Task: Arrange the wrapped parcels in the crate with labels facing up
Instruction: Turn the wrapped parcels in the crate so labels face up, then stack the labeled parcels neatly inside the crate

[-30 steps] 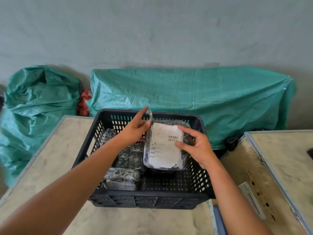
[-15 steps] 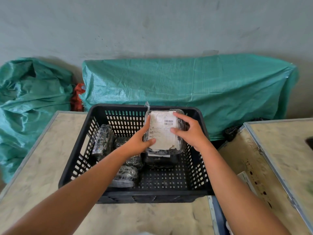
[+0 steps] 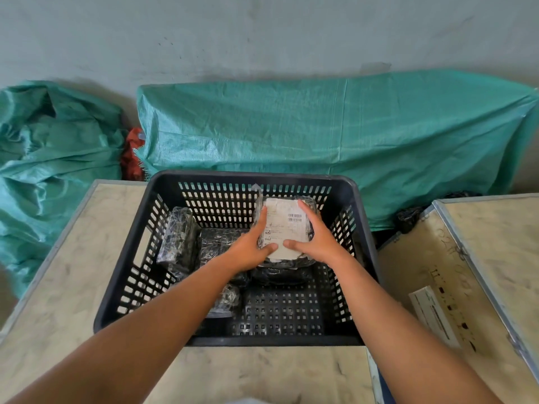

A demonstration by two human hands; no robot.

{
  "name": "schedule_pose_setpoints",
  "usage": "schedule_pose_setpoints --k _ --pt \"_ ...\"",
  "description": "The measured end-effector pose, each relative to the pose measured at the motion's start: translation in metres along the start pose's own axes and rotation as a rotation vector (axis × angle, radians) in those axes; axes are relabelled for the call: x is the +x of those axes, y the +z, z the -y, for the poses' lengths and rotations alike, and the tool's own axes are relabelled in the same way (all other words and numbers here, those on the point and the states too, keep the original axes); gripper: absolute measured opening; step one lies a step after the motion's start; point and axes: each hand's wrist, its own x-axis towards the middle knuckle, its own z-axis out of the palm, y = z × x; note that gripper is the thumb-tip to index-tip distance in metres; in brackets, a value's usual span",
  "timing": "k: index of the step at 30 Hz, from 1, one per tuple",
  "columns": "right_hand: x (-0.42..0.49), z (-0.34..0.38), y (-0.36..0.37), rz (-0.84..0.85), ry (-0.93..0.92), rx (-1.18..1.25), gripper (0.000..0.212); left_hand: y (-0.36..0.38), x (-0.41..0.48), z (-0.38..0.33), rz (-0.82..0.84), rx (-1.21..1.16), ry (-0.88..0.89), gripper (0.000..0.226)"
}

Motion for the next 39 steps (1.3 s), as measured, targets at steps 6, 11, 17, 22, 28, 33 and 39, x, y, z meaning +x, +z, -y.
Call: schedule_pose_setpoints --k 6,11,17,22,28,33,39 --pt "0.005 -0.007 0.003 0.064 0.077 0.061 0.122 -0.008 0.011 0.010 0.104 -0.111 -0.027 0.098" --pt "0.002 -0.002 0.004 0.052 0.106 0.070 0.121 -0.011 0.008 0.010 0.061 -0.159 -0.034 0.090" --pt "-0.005 0.013 0.011 -0.030 0.170 -0.107 0.119 -0.011 0.002 0.002 -0.003 -0.077 -0.009 0.100" --pt "-0.019 0.032 0.024 -0.114 0.075 -0.405 0.103 -0.030 -0.022 -0.011 -0.110 0.117 0.038 0.074" --pt "-0.020 0.076 0.061 -0.206 -0.161 -0.339 0.073 -0.084 -0.069 -0.003 -0.272 0.096 0.092 0.060" --pt "-0.007 0.099 0.117 -0.017 -0.288 -0.299 0.067 -0.130 -0.119 0.012 -0.469 0.099 0.217 0.043" --pt "0.027 0.079 0.169 0.459 -0.122 -0.764 0.090 -0.155 -0.156 0.050 -0.464 0.337 0.088 0.046"
